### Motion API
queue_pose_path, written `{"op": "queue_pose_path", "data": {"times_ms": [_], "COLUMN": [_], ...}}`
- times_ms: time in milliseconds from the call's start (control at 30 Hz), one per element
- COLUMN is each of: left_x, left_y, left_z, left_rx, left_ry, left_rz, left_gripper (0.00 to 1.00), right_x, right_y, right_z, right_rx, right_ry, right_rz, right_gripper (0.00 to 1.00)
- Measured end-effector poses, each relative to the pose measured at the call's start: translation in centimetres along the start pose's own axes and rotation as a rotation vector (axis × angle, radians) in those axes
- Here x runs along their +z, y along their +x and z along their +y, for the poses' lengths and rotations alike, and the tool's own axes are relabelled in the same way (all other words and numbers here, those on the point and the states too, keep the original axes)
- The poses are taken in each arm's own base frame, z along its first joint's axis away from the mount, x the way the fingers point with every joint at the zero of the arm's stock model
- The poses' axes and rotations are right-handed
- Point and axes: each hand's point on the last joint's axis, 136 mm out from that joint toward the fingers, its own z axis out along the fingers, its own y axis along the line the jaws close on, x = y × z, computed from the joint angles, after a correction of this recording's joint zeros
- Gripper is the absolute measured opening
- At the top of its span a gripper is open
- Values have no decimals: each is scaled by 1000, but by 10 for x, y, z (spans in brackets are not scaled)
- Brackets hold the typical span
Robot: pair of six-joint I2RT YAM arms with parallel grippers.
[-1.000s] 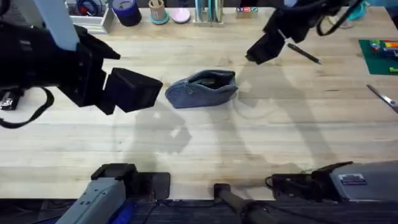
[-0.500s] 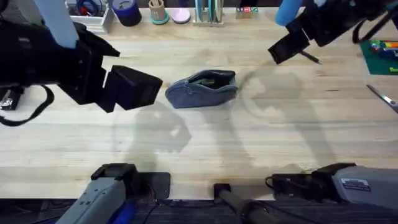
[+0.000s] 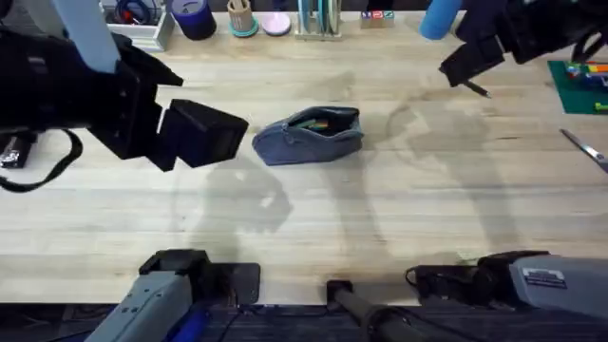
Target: Unzip the bag, pick up the pens from the table one at a time and place them inside, then zip the bag closed.
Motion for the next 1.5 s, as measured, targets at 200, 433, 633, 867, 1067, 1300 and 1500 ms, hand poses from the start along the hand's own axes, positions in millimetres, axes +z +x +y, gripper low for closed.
{"op": "queue_pose_path", "data": {"times_ms": [200, 433, 633, 867, 1067, 1300, 1500], "left_x": [0, 0, 0, 0, 0, 0, 0], "left_y": [0, 0, 0, 0, 0, 0, 0], "left_z": [0, 0, 0, 0, 0, 0, 0], "left_rx": [0, 0, 0, 0, 0, 0, 0], "left_ry": [0, 0, 0, 0, 0, 0, 0], "left_rz": [0, 0, 0, 0, 0, 0, 0], "left_gripper": [995, 996, 994, 995, 995, 995, 995], "right_x": [2, 3, 3, 8, 28, 50, 72], "right_y": [6, 12, 5, -1, -5, -24, -42], "right_z": [-17, -55, -75, -85, -93, -104, -113], "right_rx": [50, 119, 123, 81, 41, -2, -28], "right_ry": [18, 69, 98, 90, 77, 69, 49], "right_rz": [12, -1, -49, -76, -45, -27, -15], "right_gripper": [996, 995, 996, 996, 995, 995, 995]}}
